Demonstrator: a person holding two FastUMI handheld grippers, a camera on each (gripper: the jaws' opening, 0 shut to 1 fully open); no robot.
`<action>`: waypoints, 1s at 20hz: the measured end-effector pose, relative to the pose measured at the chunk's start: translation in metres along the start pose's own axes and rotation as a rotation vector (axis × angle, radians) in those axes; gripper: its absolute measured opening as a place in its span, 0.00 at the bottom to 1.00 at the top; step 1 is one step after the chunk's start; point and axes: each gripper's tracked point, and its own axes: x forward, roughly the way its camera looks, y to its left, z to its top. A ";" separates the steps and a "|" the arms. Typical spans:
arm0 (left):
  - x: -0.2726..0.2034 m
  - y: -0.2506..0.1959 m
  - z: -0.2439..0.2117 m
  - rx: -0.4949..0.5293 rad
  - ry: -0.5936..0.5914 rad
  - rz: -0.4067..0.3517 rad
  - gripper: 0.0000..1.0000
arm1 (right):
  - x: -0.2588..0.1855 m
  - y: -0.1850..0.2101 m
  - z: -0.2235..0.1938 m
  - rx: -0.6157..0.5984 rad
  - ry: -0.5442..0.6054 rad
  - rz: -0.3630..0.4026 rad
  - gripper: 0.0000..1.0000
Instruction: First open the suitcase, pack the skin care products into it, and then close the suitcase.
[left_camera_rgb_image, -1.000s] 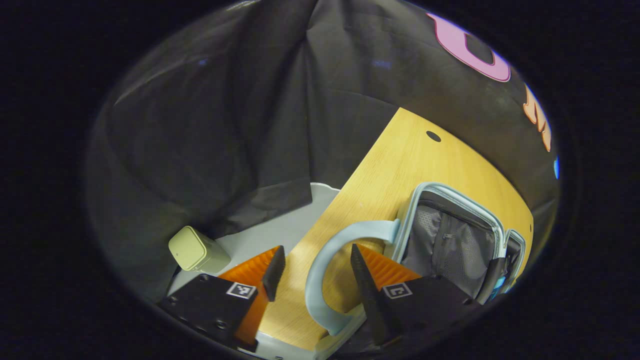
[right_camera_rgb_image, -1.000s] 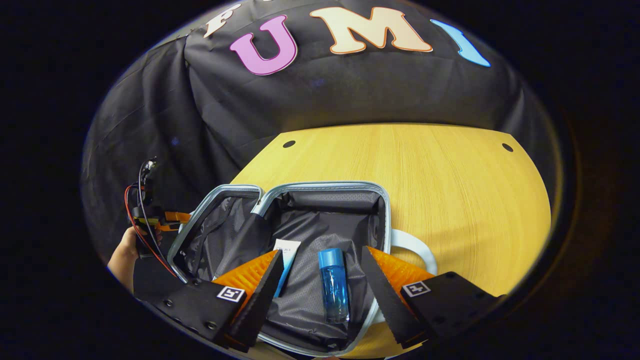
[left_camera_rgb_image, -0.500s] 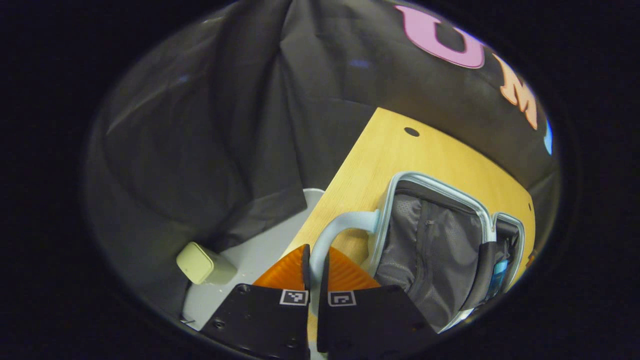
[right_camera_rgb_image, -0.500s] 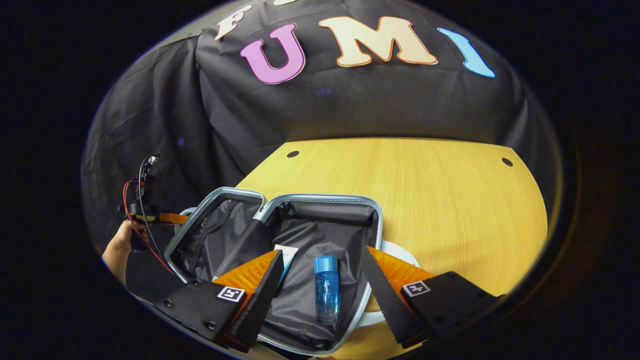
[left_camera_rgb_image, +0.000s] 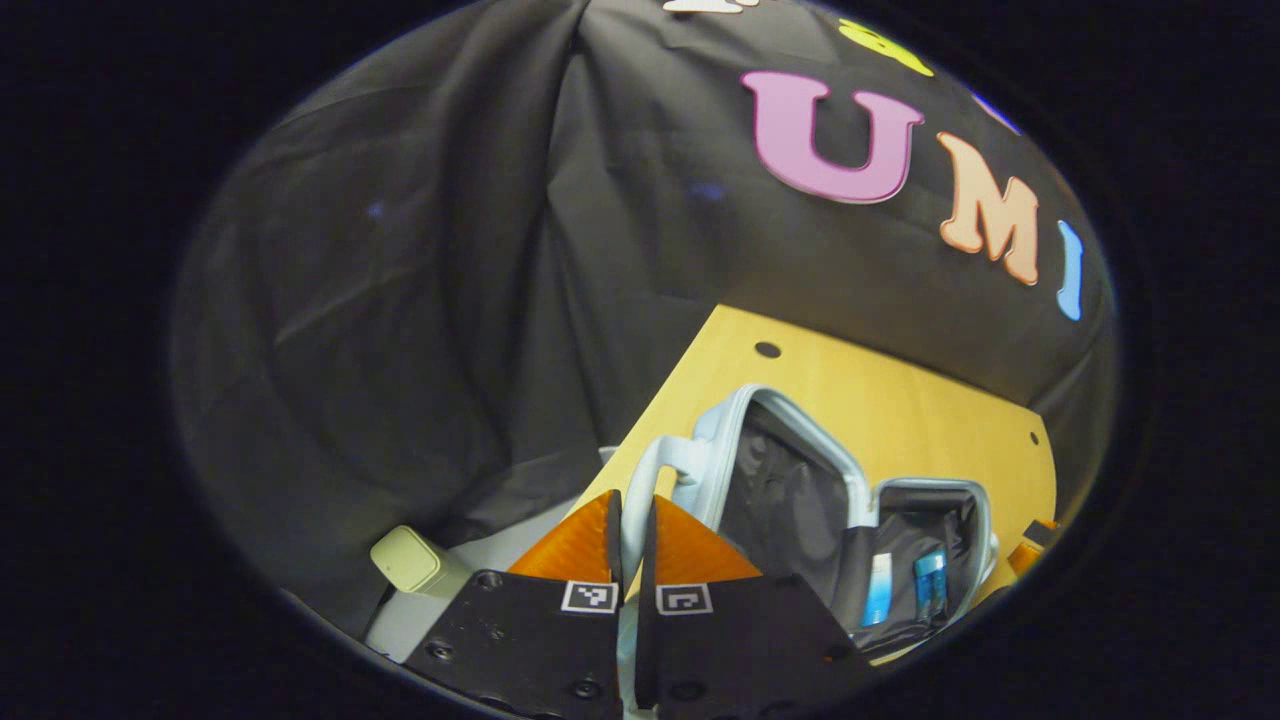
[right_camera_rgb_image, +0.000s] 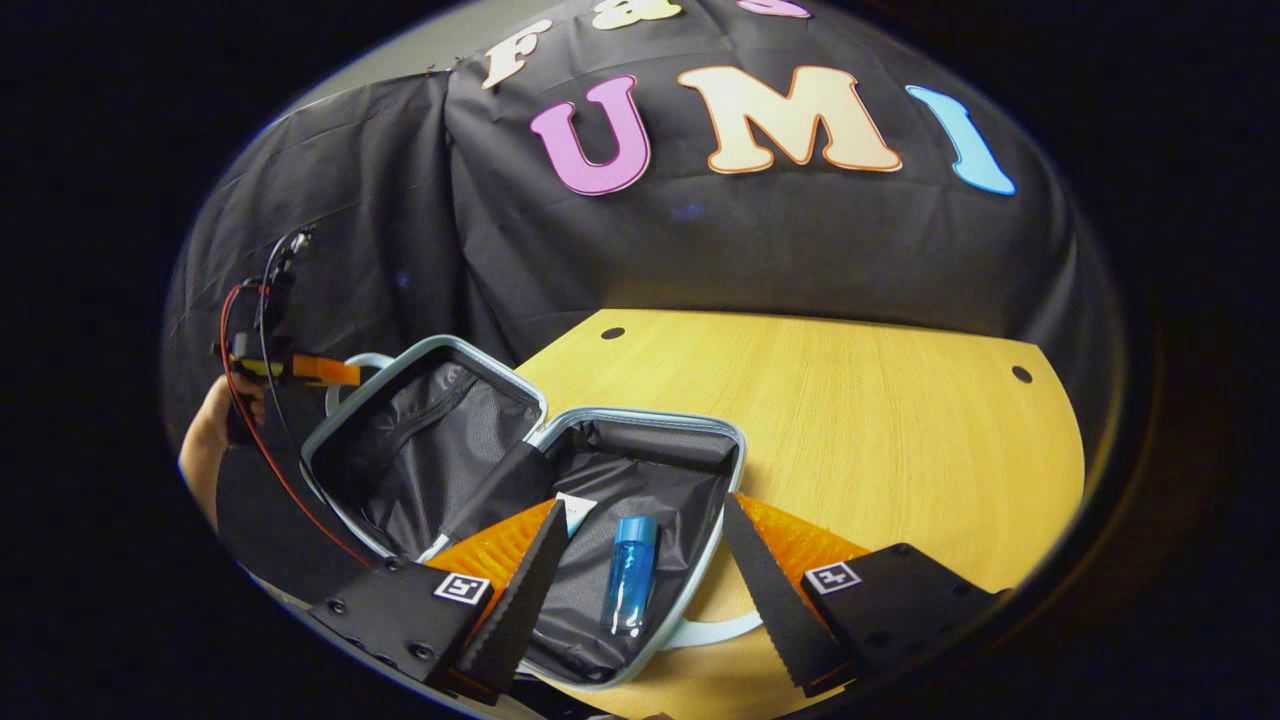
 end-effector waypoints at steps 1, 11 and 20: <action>-0.013 -0.012 0.006 0.000 -0.016 -0.015 0.00 | -0.005 -0.003 0.002 -0.008 -0.005 0.006 0.98; -0.089 -0.155 0.048 -0.024 -0.161 -0.249 0.00 | -0.044 -0.040 0.013 0.001 -0.052 0.037 0.98; -0.109 -0.270 0.040 0.013 -0.148 -0.451 0.00 | -0.071 -0.084 0.017 0.027 -0.078 -0.003 0.98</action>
